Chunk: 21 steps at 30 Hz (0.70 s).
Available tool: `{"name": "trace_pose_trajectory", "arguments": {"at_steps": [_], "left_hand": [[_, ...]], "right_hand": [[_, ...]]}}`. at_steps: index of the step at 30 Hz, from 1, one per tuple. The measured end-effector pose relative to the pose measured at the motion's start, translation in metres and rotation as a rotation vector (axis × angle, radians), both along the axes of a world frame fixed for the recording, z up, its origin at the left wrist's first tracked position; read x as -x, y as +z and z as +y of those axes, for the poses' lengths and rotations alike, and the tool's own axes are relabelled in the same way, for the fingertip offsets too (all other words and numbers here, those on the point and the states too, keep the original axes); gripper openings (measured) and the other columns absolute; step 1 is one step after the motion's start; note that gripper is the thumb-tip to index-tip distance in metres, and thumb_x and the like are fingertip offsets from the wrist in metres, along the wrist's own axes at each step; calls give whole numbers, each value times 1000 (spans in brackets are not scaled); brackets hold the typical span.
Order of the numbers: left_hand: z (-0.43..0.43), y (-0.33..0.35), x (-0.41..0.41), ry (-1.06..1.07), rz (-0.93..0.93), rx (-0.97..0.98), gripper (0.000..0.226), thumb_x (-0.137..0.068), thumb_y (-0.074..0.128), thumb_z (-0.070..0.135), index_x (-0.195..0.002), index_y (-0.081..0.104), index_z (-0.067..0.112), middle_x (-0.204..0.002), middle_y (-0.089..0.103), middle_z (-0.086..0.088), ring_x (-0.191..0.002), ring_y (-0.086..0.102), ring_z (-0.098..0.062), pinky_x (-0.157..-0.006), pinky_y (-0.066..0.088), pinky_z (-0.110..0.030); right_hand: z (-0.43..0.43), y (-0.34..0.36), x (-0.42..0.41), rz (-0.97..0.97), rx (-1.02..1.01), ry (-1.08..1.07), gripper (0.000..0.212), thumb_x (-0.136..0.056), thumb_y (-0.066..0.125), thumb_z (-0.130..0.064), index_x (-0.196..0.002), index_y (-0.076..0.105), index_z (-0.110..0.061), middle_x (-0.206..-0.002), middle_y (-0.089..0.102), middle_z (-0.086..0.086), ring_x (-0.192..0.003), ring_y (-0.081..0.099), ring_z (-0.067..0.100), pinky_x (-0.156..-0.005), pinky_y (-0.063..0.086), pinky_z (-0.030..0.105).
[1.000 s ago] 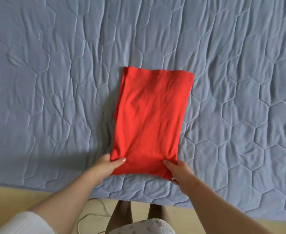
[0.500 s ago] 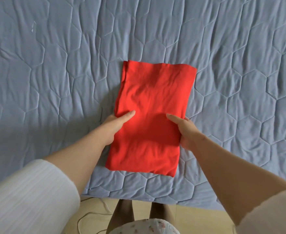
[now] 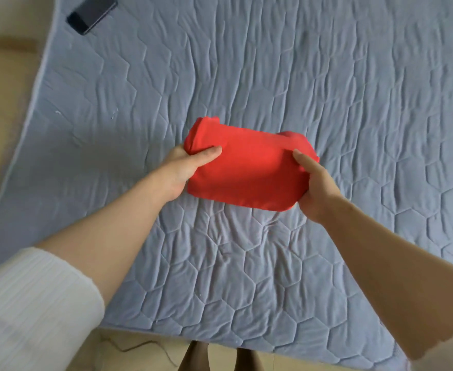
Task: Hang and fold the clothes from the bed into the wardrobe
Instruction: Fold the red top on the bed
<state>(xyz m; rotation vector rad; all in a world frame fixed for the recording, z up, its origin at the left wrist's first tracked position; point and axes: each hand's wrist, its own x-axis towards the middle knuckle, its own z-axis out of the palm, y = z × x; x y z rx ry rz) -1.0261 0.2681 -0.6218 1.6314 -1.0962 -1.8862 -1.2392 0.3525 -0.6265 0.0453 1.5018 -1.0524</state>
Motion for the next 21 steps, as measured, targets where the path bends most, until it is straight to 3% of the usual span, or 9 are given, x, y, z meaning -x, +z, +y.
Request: {"name": "trace_pose_trajectory", "arguments": {"at_steps": [3, 6, 9, 12, 16, 21], "left_hand": [[12, 11, -16, -38, -57, 35, 26, -73, 75, 29, -96, 64, 22, -86, 71, 12, -83, 65, -1, -73, 48, -11], [47, 3, -36, -37, -160, -47, 51, -55, 72, 59, -95, 64, 29, -103, 68, 6, -102, 61, -11, -92, 43, -27], [93, -27, -58, -26, -217, -163, 42, -58, 69, 63, -84, 66, 31, -106, 69, 3, -105, 62, -15, -98, 44, -34], [141, -65, -77, -13, -279, -264, 17, -81, 67, 43, -80, 67, 26, -102, 69, 0, -101, 63, -17, -97, 45, -35], [180, -93, -90, -53, -416, -323, 22, -83, 67, 37, -99, 64, 23, -100, 66, 0, -97, 62, -18, -92, 48, -34], [183, -105, -85, -153, -436, -317, 21, -82, 69, 32, -100, 59, 25, -90, 65, 8, -76, 59, -1, -64, 44, -14]], "right_hand": [[7, 10, -4, 58, 44, 29, 10, -81, 66, -27, -88, 65, -20, -88, 67, -6, -82, 60, 8, -78, 44, 22], [36, -3, -14, 108, -54, 134, 6, -81, 64, -26, -83, 65, -21, -86, 67, -9, -82, 59, 4, -82, 41, 23], [79, -30, -27, 133, -241, 235, 9, -79, 65, -29, -76, 63, -21, -74, 63, -10, -72, 52, 6, -74, 34, 27], [122, -55, -42, 144, -395, 305, 14, -78, 70, -27, -74, 61, -17, -70, 58, -4, -65, 47, 10, -61, 32, 26], [160, -74, -56, 113, -467, 365, 15, -77, 72, -27, -78, 61, -17, -72, 61, -4, -66, 53, 9, -57, 36, 23], [165, -85, -61, 80, -369, 396, 16, -80, 71, -29, -82, 55, -28, -79, 61, -16, -69, 55, -4, -49, 40, 12]]}}
